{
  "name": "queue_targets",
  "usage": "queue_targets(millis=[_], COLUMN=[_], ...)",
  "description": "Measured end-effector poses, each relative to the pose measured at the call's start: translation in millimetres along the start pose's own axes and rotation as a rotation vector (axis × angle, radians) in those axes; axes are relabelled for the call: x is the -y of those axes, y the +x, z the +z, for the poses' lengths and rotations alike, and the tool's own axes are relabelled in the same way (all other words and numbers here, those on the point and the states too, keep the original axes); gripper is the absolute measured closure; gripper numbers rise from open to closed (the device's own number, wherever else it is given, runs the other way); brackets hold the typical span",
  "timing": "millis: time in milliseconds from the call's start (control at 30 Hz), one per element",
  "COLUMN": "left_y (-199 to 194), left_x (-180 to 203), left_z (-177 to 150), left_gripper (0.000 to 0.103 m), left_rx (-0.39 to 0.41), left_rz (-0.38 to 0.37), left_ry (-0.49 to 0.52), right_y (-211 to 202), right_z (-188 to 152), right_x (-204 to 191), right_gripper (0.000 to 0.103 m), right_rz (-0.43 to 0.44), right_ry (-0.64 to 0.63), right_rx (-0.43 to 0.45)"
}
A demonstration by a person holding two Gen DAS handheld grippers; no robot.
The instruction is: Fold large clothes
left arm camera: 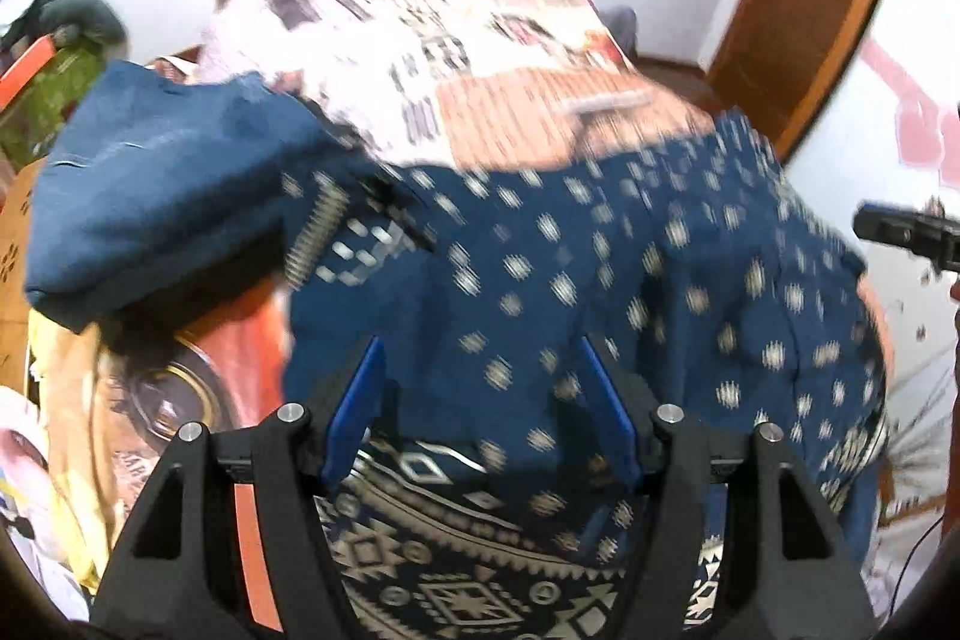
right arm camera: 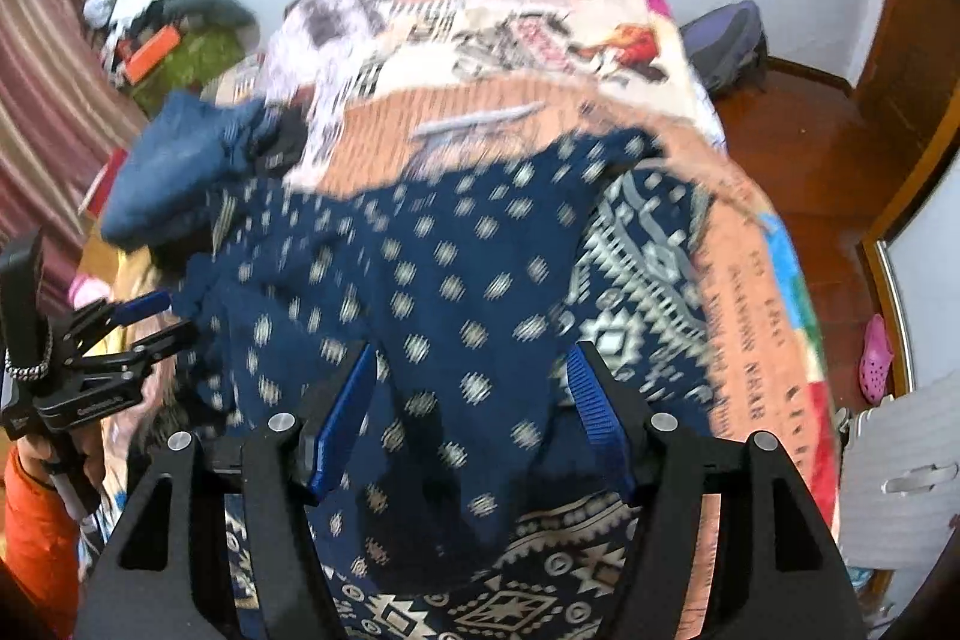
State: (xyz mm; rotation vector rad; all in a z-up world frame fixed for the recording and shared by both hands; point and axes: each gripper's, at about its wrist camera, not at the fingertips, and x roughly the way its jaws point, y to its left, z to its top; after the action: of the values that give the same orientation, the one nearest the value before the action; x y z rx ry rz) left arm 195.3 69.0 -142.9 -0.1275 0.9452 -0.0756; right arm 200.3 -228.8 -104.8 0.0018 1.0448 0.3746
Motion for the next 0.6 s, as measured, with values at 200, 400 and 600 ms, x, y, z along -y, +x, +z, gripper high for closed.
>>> queue_targets(millis=[200, 400, 600], left_y=[-10, 24, 69], left_x=[-52, -110, -136], left_z=[19, 4, -23], left_gripper=[0.038, 0.037, 0.037], left_rx=[0.069, 0.001, -0.104], left_rz=[0.04, -0.067, -0.226], left_ry=[-0.155, -0.392, -0.594], right_y=[-17, -5, 35], right_z=[15, 19, 9], right_x=[35, 74, 106], right_gripper=[0.041, 0.041, 0.041], right_rz=[-0.027, -0.036, 0.042], right_ry=[0.117, 0.231, 0.371], right_rx=[0.074, 0.059, -0.046])
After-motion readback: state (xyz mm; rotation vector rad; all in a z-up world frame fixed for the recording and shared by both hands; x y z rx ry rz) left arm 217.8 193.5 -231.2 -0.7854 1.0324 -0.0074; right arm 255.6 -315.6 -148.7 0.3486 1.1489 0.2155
